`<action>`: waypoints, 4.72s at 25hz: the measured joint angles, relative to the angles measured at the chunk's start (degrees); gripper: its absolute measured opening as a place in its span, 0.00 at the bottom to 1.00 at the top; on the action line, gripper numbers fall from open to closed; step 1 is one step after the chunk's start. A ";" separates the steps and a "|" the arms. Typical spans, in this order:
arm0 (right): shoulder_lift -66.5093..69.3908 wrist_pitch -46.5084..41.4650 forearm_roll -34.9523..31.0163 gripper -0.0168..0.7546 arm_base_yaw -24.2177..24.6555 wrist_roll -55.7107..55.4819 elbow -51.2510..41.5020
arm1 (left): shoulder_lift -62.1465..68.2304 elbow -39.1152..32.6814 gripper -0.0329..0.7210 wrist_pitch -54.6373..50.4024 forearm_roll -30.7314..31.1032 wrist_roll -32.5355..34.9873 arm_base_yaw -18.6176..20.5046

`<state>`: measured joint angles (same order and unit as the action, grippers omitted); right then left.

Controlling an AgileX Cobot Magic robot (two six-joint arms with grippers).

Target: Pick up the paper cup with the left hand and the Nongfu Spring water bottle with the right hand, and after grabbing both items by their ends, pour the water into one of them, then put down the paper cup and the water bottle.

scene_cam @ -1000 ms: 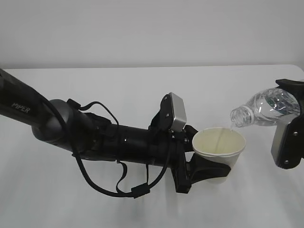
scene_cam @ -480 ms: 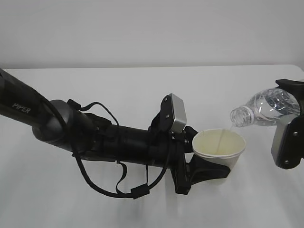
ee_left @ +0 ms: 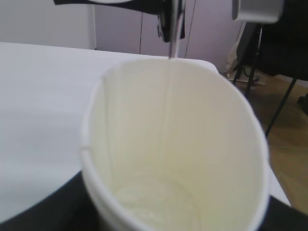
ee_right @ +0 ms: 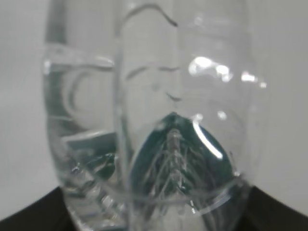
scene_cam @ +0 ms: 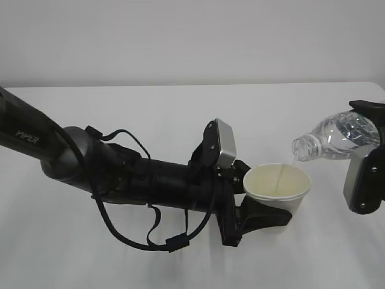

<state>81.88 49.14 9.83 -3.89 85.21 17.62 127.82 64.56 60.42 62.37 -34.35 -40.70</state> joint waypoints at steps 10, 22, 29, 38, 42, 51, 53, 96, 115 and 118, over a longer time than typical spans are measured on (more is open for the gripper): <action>0.00 0.00 0.00 0.58 0.00 0.58 0.00 | 0.00 0.00 0.62 0.00 0.00 0.00 0.00; 0.00 0.00 0.00 0.58 0.00 1.05 0.00 | 0.00 0.00 0.62 0.00 0.00 0.00 0.00; 0.00 0.00 0.00 0.58 0.00 1.18 0.00 | 0.00 0.00 0.62 0.00 0.00 0.00 0.00; 0.00 0.00 0.00 0.58 0.00 1.41 0.00 | 0.00 0.00 0.62 0.00 0.00 0.00 0.00; 0.00 0.00 -0.10 0.58 0.00 1.86 0.00 | 0.00 0.00 0.62 0.00 0.04 0.00 0.00; 0.00 0.00 -0.10 0.58 0.00 2.47 0.00 | 0.00 0.00 0.62 0.00 0.17 0.00 0.00; 0.00 0.00 -0.10 0.58 0.00 2.47 0.00 | 0.00 0.00 0.62 0.00 0.26 0.00 0.00; 0.00 0.13 -0.19 0.58 0.00 2.84 0.48 | 0.00 0.00 0.61 -0.17 1.29 -0.94 0.00; 0.00 -0.89 0.39 0.58 0.00 2.86 0.73 | 0.00 0.00 0.61 -1.43 1.29 -1.04 0.00; 0.00 -0.98 0.49 0.58 0.00 2.96 0.73 | 0.00 0.00 0.61 -1.43 1.29 -1.04 0.00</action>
<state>81.88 48.16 10.31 -3.89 88.17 18.36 127.82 64.56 58.99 63.65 -35.39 -40.70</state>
